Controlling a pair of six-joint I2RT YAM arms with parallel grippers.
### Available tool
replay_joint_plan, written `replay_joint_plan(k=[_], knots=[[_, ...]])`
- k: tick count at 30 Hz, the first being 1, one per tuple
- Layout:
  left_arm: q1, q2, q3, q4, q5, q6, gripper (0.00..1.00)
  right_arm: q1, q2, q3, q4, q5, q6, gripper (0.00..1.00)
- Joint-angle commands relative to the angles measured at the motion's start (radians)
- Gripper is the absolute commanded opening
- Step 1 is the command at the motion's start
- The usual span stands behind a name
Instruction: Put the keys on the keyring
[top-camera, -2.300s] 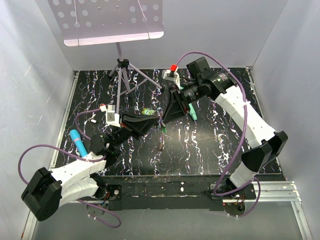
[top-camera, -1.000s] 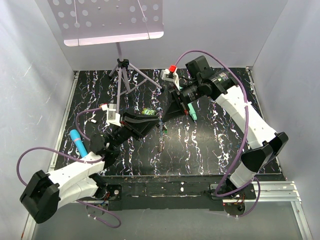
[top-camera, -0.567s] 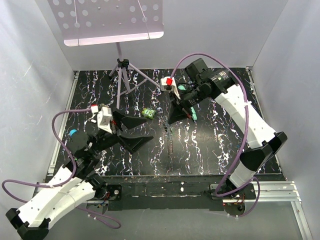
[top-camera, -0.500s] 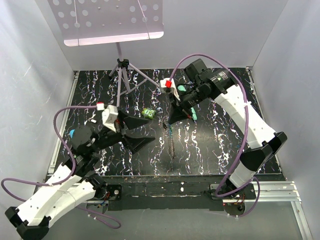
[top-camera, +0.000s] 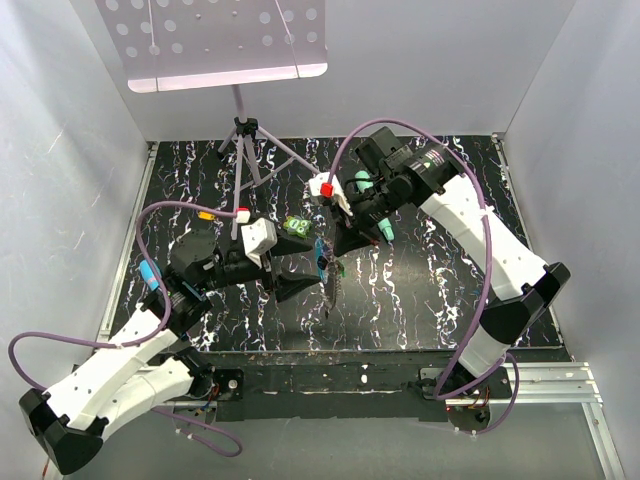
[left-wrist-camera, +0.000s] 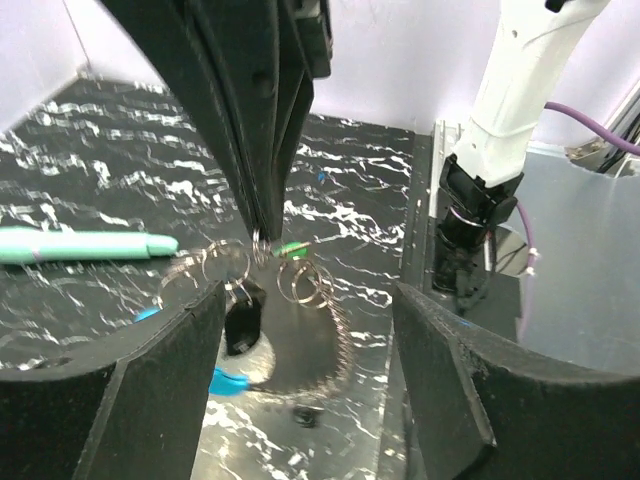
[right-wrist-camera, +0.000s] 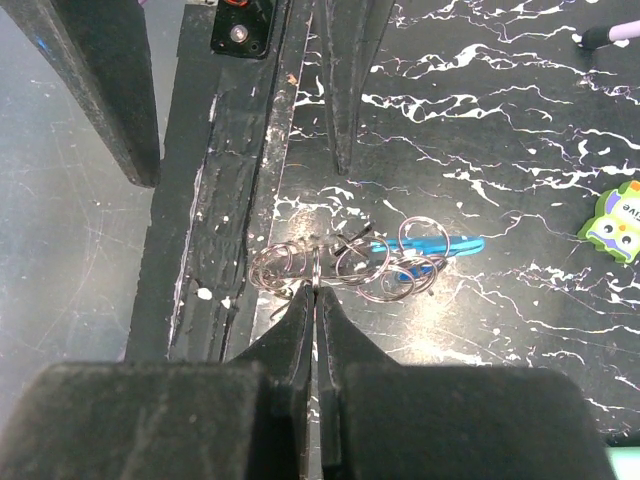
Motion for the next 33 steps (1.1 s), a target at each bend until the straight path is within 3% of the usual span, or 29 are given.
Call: replay_joint_plan(k=[1,6,18,27,33], knots=[[0.005,-0.005,-0.035,0.157,0.027,0.089,0.64,0.011,-0.029,-0.003,-0.226,-0.038,-0.038,0.01],[0.005,0.041,-0.043,0.202,0.033,0.065,0.54,0.014,-0.035,-0.007,-0.2,-0.044,-0.033,0.01],[0.003,0.124,-0.021,0.217,0.05,0.063,0.45,0.017,-0.031,-0.011,-0.2,-0.057,-0.033,0.01],[0.003,0.153,-0.015,0.234,0.059,0.016,0.32,0.018,-0.031,-0.015,-0.2,-0.064,-0.032,0.01],[0.005,0.153,-0.024,0.255,0.064,-0.003,0.31,0.018,-0.034,-0.02,-0.201,-0.068,-0.029,0.01]])
